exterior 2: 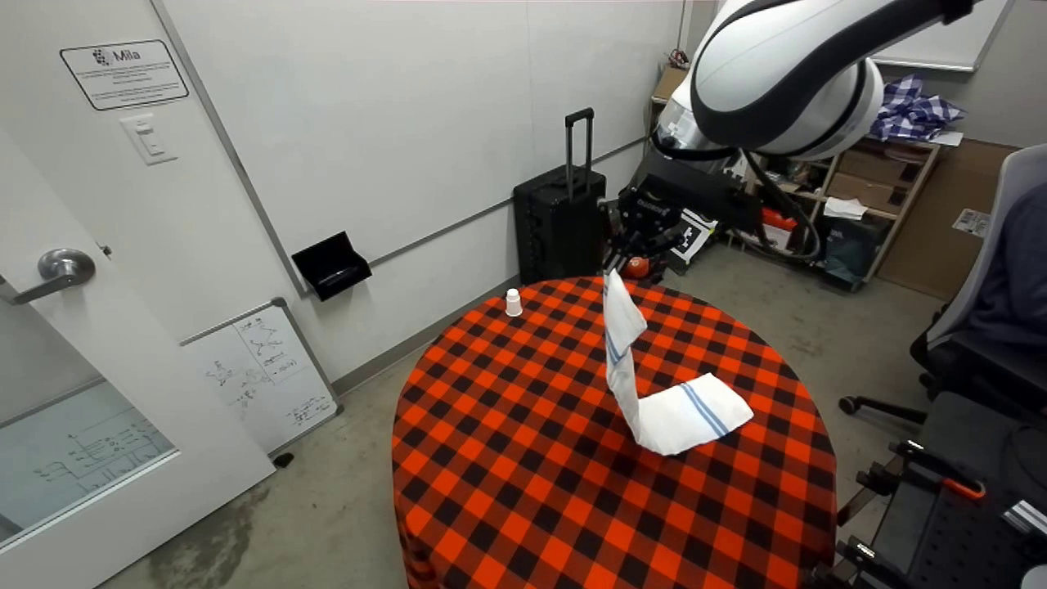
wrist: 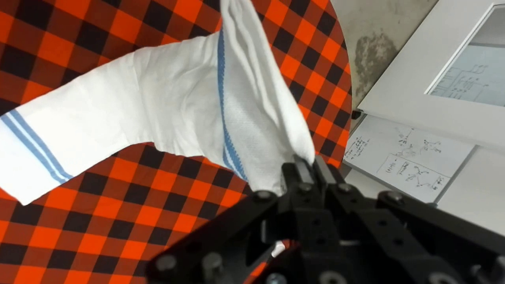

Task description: Unfold the cloth on the table once

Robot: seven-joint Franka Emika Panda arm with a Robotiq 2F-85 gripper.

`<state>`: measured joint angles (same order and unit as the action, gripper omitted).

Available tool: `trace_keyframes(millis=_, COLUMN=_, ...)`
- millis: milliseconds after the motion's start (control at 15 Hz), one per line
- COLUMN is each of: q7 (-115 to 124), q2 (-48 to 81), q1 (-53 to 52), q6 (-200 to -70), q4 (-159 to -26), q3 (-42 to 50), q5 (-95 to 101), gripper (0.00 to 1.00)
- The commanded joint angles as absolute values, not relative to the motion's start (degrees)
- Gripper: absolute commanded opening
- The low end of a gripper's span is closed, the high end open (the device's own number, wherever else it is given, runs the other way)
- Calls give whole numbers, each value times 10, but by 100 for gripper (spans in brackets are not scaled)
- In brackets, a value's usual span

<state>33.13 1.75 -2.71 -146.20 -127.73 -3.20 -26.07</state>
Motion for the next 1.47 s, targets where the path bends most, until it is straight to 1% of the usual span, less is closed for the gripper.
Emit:
trace_keyframes(millis=0, q7=309, q2=96, q1=-40, q6=-1455, q4=-1206, q3=-42, q5=-247, gripper=1)
trace_keyframes(millis=933, q7=231, q2=378, q1=-92, q6=-1425, q4=-971, q3=-85, q5=-215, gripper=1)
trace_keyframes(millis=1400, q7=209, q2=477, q1=-121, q6=-1383, q4=-865, q3=-98, q5=-198, gripper=1)
